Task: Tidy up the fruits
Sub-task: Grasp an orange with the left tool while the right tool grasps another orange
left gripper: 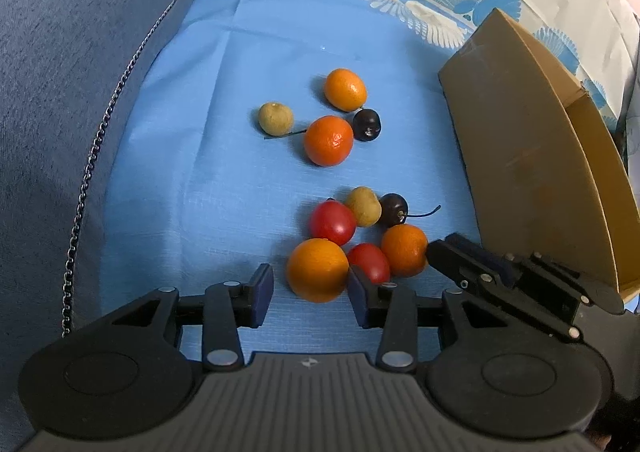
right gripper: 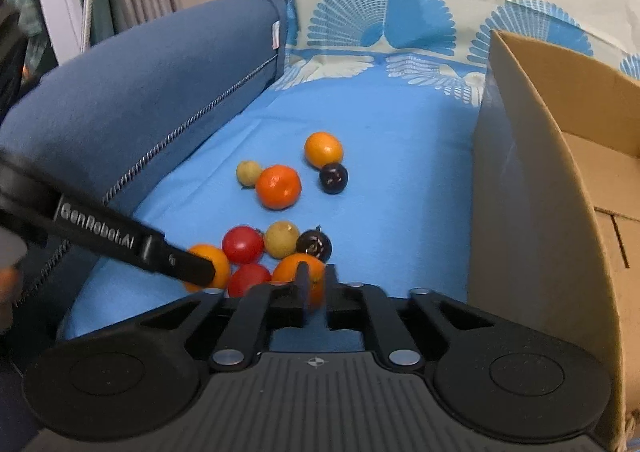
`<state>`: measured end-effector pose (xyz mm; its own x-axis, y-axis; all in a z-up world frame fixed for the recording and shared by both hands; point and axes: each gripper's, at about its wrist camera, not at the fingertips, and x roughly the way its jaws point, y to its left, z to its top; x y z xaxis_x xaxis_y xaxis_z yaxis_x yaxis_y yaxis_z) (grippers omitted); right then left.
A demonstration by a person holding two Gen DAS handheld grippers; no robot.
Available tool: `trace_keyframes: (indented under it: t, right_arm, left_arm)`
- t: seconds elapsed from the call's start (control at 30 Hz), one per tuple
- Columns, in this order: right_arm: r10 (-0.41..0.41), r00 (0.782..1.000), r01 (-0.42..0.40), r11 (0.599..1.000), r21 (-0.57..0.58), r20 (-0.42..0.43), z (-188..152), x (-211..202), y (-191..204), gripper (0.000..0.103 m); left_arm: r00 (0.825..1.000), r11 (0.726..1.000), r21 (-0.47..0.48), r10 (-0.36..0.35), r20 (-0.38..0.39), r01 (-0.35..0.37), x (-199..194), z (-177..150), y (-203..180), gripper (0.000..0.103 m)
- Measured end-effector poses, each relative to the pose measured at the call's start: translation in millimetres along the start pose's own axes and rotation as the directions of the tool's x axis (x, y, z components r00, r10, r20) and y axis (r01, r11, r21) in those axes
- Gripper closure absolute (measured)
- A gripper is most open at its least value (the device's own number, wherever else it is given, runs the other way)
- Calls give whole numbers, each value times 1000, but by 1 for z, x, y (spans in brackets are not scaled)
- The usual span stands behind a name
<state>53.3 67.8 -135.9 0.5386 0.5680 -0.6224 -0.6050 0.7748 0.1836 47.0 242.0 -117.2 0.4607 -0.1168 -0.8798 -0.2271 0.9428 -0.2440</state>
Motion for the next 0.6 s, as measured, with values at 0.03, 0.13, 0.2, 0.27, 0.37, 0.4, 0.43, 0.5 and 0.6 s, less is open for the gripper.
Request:
trace_keyframes:
  t: [0.03, 0.13, 0.2, 0.27, 0.37, 0.4, 0.43, 0.5, 0.6]
  right_arm:
    - [6, 1000, -6, 1000, 20, 7, 1, 0, -2, 71]
    - [22, 1000, -23, 997, 73, 15, 5, 5, -6, 64]
    - [35, 999, -35, 994, 99, 3, 7, 11, -8, 64]
    - [44, 999, -41, 991, 126, -24, 8, 21, -9, 63]
    - [79, 995, -68, 982, 178, -54, 9, 32, -14, 63]
    - [88, 994, -74, 979, 192, -64, 10, 35, -15, 66]
    - [97, 993, -82, 976, 202, -66, 10, 35, -15, 66]
    - [87, 994, -72, 978, 194, -67, 10, 33, -14, 67]
    - [71, 996, -61, 986, 156, -58, 9, 22, -11, 68]
  left_arm:
    - [1000, 1000, -3, -1, -2, 1, 0, 0, 0, 56]
    - [1000, 1000, -4, -6, -8, 6, 1, 0, 0, 56]
    - [1000, 1000, -1, -8, -14, 8, 2, 0, -1, 56]
    - [1000, 1000, 4, -7, -18, 7, 4, 1, -2, 56]
    - [1000, 1000, 16, 11, -27, -11, 8, 1, -5, 56]
    - [999, 1000, 16, 12, -30, -12, 9, 2, -5, 57]
    - [999, 1000, 17, 12, -33, -11, 10, 3, -5, 57]
    - [999, 1000, 15, 4, -36, -4, 11, 4, -4, 57]
    - [999, 1000, 15, -9, -43, 9, 11, 4, -2, 63]
